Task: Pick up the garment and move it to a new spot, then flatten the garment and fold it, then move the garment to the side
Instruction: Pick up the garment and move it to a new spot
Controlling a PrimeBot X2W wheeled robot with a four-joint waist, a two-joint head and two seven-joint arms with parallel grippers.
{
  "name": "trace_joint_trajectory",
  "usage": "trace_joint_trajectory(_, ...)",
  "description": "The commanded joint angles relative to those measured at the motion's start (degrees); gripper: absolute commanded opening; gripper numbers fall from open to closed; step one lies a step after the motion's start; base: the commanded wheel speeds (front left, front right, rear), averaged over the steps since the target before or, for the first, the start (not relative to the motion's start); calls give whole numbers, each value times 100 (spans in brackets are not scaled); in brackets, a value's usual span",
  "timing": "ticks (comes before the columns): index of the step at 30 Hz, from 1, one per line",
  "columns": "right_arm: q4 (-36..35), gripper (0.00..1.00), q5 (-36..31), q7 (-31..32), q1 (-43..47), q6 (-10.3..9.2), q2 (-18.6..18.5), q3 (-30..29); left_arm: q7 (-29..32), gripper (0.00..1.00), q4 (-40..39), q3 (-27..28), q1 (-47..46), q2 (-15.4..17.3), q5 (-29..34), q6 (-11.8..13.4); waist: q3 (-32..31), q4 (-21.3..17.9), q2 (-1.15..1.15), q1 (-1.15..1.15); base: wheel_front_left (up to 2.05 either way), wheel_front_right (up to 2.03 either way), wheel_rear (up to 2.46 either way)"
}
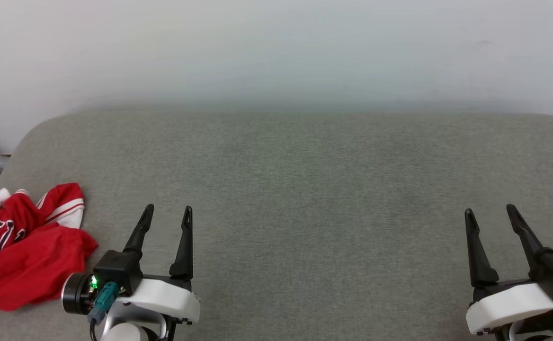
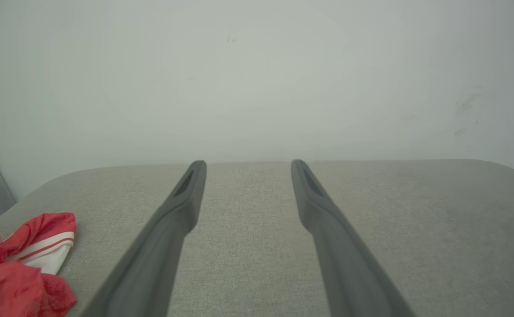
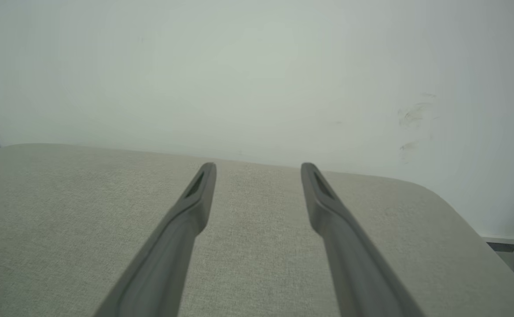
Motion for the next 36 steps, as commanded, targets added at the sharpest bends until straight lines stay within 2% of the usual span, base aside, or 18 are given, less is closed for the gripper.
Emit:
trace_joint_trajectory(1, -54, 100, -104, -48, -81, -2, 12, 34, -49, 100, 17, 40, -99, -40, 89, 8, 61, 154, 0, 0, 0, 0, 0)
trace_joint_trajectory(21, -126, 100, -80, -28, -261, -3, 9, 272, -62, 100, 95, 446, -201, -152, 26, 15, 204, 1892, 0, 0, 0, 0, 0)
trace_joint_trajectory(29, -108, 100, 56, -56, -344, -3, 9, 305, -62, 100, 108, 523, -175, -171, 8, 43, 237, 2346, 0, 0, 0, 0, 0)
trace_joint_trajectory(36, -7, 100, 131, -72, -402, -3, 9, 325, -62, 100, 130, 532, -163, -180, -45, 27, 275, 2568, 0, 0, 0, 0, 0)
